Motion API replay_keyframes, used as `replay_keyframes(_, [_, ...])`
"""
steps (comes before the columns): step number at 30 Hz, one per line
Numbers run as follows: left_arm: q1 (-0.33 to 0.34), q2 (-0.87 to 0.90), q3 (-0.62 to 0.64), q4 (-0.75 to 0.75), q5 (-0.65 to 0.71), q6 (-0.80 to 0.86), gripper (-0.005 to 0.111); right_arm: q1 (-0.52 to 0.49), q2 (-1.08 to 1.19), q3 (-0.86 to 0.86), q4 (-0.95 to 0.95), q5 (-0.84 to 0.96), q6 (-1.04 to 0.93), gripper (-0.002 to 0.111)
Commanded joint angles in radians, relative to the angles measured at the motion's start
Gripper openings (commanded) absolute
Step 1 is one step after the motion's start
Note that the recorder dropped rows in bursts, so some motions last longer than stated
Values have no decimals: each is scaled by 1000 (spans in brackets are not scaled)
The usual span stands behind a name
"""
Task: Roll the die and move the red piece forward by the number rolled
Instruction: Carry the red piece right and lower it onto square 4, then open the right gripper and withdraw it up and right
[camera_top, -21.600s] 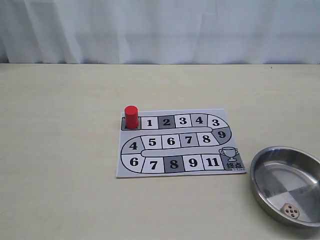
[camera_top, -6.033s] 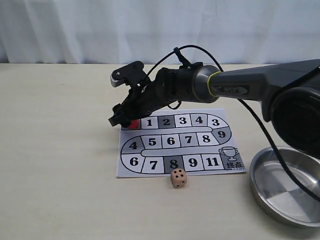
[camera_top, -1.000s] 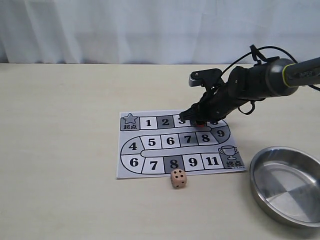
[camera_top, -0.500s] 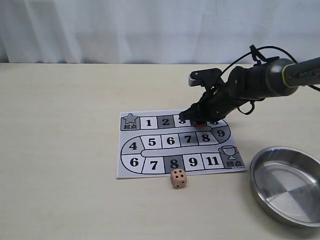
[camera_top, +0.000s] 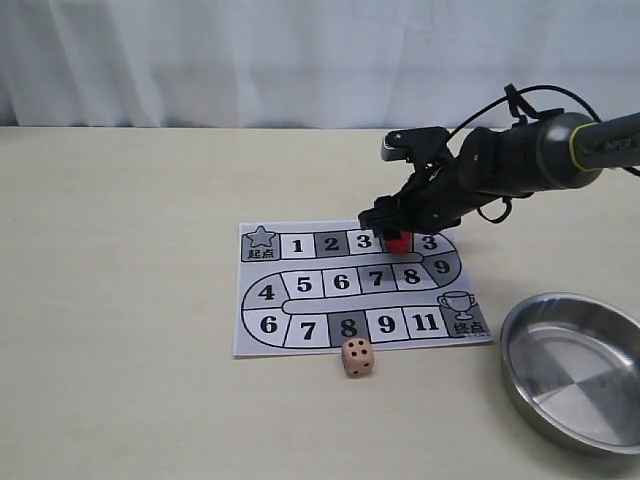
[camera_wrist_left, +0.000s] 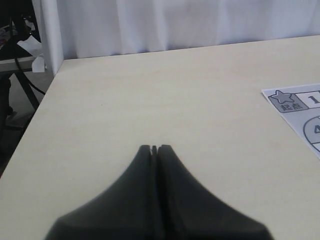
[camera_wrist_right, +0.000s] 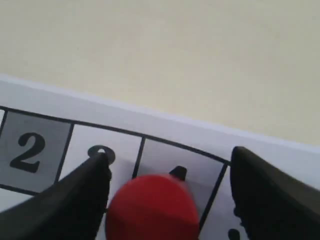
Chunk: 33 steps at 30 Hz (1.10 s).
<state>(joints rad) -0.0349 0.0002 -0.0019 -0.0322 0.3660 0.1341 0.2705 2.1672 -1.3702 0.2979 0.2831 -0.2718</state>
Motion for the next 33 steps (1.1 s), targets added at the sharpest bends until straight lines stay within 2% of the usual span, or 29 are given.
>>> replay_keyframes(1, [0, 0, 2, -6, -12, -4, 0, 0, -36, -2, -1, -24, 3, 68])
replay_keyframes(7, [0, 0, 2, -6, -12, -4, 0, -2, -110, -2, -1, 14, 3, 67])
replay_keyframes(9, [0, 0, 2, -6, -12, -4, 0, -4, -138, -2, -1, 32, 3, 63])
replay_keyframes(11, [0, 0, 2, -6, -12, -4, 0, -6, -165, -2, -1, 57, 3, 53])
replay_keyframes(17, [0, 0, 2, -6, -12, -4, 0, -35, -231, -2, -27, 215, 26, 11])
replay_keyframes(19, [0, 0, 2, -6, -12, -4, 0, -54, -250, -2, -38, 280, 31, 4])
replay_keyframes(26, [0, 0, 2, -6, -12, -4, 0, -144, -263, -2, -68, 493, 85, 4])
replay_keyframes(33, [0, 0, 2, -6, -12, -4, 0, -272, -263, 0, -83, 601, 85, 4])
